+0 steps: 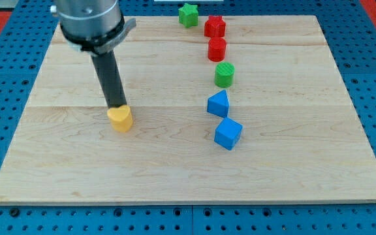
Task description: Slide the yellow heart below the blue cube
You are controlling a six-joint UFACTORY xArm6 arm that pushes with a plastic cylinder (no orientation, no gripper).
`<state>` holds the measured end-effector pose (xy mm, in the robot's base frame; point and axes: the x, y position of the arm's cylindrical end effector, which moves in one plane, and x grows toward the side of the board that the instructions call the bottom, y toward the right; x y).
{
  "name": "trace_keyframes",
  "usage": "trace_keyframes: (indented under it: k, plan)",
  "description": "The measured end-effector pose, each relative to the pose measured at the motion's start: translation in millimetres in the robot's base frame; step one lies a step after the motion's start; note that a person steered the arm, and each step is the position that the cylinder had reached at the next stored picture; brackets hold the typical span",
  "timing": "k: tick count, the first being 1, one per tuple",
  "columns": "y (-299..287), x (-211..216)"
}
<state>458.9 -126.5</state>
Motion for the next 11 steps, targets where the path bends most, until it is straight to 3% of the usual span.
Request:
trace_keyframes:
  k: [2, 3, 8, 11]
  plan:
    - [2, 83]
    - [-9, 101]
    - [56, 127]
    - [125, 108]
